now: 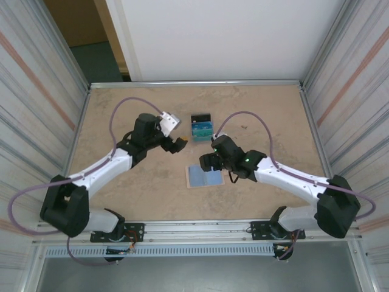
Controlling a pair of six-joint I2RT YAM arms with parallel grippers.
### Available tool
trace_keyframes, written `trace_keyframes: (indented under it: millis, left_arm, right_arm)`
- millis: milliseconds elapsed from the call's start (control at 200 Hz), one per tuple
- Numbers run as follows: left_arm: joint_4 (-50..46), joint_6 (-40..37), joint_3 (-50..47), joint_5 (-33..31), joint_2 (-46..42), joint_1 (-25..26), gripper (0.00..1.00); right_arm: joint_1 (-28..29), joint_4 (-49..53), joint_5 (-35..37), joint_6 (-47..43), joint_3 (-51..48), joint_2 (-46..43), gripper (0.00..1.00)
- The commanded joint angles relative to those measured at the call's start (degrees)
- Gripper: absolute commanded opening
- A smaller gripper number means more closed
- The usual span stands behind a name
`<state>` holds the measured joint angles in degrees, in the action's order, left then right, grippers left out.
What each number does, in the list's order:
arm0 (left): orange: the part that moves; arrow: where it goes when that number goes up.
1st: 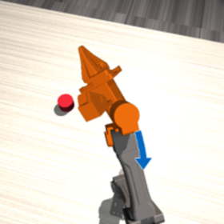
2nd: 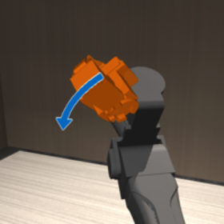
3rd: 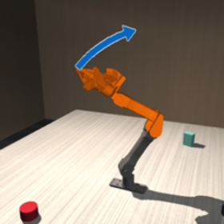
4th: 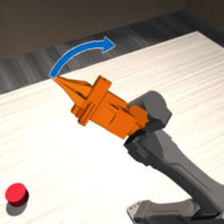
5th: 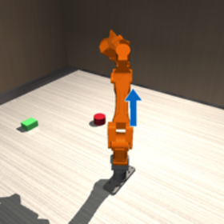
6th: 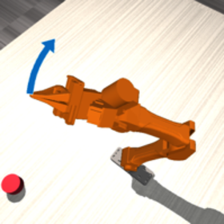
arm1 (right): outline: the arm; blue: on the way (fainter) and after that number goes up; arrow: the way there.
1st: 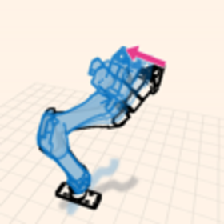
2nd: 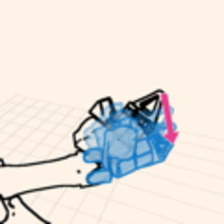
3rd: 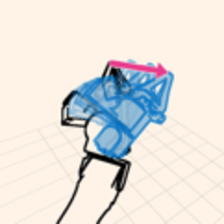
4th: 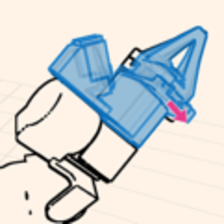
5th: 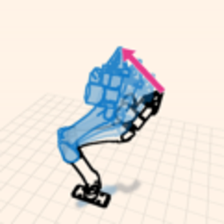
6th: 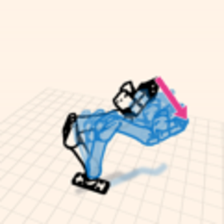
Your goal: Take the credit cards out of the card holder
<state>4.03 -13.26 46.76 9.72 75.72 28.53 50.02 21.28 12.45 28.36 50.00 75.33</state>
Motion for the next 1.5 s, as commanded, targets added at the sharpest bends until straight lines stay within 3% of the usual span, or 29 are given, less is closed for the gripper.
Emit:
trace_keyframes:
  millis: [0,271,807,1027,1493]
  left_arm:
    - [3.68,9.60,-5.26,-7.03,-5.87,0.64,0.99]
    - [3.32,19.42,-12.64,-13.59,-13.99,0.73,0.99]
    - [-0.30,32.22,-17.14,-28.43,-17.36,0.69,0.99]
    - [-2.16,33.23,-17.54,-29.49,-18.00,0.72,0.99]
    - [-3.42,33.73,-19.31,-30.55,-20.77,0.70,0.99]
  right_arm:
    - [1.91,2.20,1.64,3.25,2.87,3.16,0.90]
    - [2.97,2.87,-0.76,4.86,5.83,10.48,0.82]
    - [9.20,6.54,-0.05,6.19,11.64,19.34,0.72]
    - [10.18,5.74,-2.07,6.62,12.49,23.10,0.62]
    - [10.06,3.11,-4.27,6.95,12.27,27.09,0.62]
